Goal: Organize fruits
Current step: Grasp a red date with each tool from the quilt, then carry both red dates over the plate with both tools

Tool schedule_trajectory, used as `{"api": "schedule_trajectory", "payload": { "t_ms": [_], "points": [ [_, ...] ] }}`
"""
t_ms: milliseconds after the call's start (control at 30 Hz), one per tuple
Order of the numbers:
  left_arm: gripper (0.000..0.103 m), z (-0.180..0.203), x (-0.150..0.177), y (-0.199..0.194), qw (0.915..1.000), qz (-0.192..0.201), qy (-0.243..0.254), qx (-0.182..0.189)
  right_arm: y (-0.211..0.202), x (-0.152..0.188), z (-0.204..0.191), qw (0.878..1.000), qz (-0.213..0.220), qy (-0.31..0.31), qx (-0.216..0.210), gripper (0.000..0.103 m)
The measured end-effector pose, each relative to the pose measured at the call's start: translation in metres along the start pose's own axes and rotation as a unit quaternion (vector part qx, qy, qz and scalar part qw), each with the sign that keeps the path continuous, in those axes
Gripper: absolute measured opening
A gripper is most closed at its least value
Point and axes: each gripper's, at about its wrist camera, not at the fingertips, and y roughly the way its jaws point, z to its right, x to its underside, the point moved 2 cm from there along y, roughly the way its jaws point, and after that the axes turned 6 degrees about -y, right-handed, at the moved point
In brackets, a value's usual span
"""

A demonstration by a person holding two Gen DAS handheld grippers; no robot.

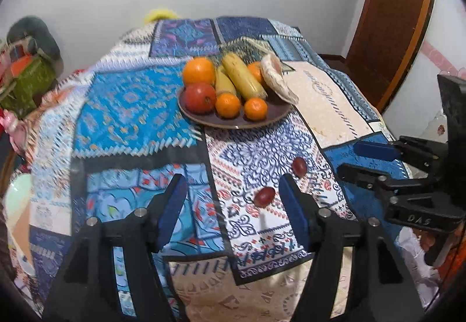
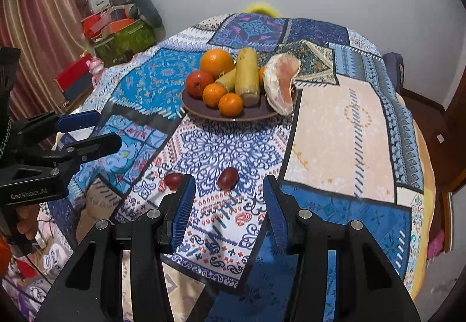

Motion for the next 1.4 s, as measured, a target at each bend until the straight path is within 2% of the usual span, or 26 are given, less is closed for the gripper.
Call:
{"api": "schedule_trajectory", "payload": {
  "t_ms": [367,633,733,867,1133,1300,1400],
  "points": [
    [0.065,-0.001,0.009,0.032,0.9987,-0.046,0.011,0.016,0.041,0.008,-0.002,0.999,-0.035,0.001,-0.014,0.045],
    [0.049,-0.002,0.013,0.05,0.997,-0.073,0.014,0.024,0.068,0.007,-0.002,0.999,-0.05,-0.006,-0.017,0.037],
    [0.044,-0.002,0.014,0.054,0.9966,-0.077,0.016,0.026,0.069,0.006,-0.001,0.999,-0.046,-0.006,-0.015,0.03],
    [0.044,0.004,0.014,0.056,0.9959,-0.08,0.024,0.032,0.069,0.005,0.002,0.999,-0.044,-0.005,-0.014,0.02],
    [0.044,0.021,0.015,0.068,0.9936,-0.096,0.042,0.042,0.054,0.008,0.012,0.999,-0.036,0.013,-0.022,0.02],
    [0.044,0.033,0.018,0.079,0.9916,-0.109,0.061,0.033,0.039,0.011,0.02,0.999,-0.024,0.021,-0.022,0.02],
    [0.036,0.034,0.02,0.087,0.9912,-0.115,0.062,0.017,0.033,0.012,0.024,0.999,-0.02,0.024,-0.021,0.02]
  ]
}}
